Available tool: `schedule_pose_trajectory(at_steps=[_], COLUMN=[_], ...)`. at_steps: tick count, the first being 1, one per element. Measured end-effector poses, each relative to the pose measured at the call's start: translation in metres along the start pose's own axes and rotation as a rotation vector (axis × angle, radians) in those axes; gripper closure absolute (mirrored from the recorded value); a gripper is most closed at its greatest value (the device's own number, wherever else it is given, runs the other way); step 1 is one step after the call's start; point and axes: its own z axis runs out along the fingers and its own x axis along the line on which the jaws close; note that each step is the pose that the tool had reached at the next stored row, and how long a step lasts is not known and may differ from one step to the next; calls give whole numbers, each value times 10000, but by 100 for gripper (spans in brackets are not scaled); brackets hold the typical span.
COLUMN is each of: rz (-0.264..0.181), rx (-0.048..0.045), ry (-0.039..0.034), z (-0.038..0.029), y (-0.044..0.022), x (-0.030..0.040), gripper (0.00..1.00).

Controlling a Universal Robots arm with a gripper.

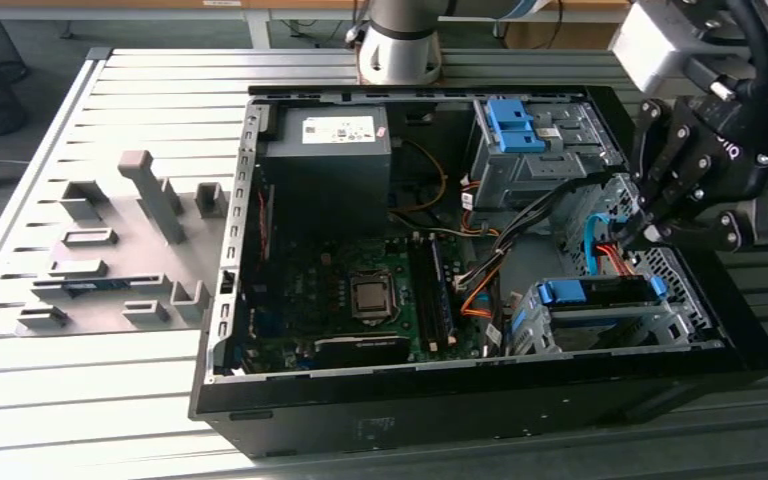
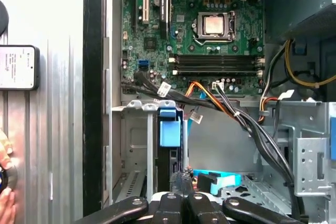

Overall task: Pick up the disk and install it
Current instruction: 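Insert the second disk wire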

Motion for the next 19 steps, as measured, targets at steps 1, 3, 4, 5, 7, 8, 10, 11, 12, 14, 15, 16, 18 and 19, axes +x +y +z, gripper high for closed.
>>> schedule_pose_trajectory(at_steps=[1,3,4,5,7,8,10,11,12,14,15,16,18,19], rz=[-1,-2,0,-1,6,6,7,7,7,8,9,9,12,13], rx=[0,0,-1,0,-44,-48,-53,-55,-56,-59,-59,-58,-55,-55], ry=[0,5,14,32,413,432,473,496,520,591,635,676,780,784], z=[-3,-16,-23,-26,-27,-26,-26,-26,-26,-24,-23,-21,-11,-9], y=[0,1,2,2,6,7,7,8,8,9,9,9,9,9], x=[-9,-34,-51,-69,-235,-251,-287,-307,-328,-354,-361,-367,-373,-373], gripper=[89,89,89,89,89,89,89,89,89,89,89,89,76,76])
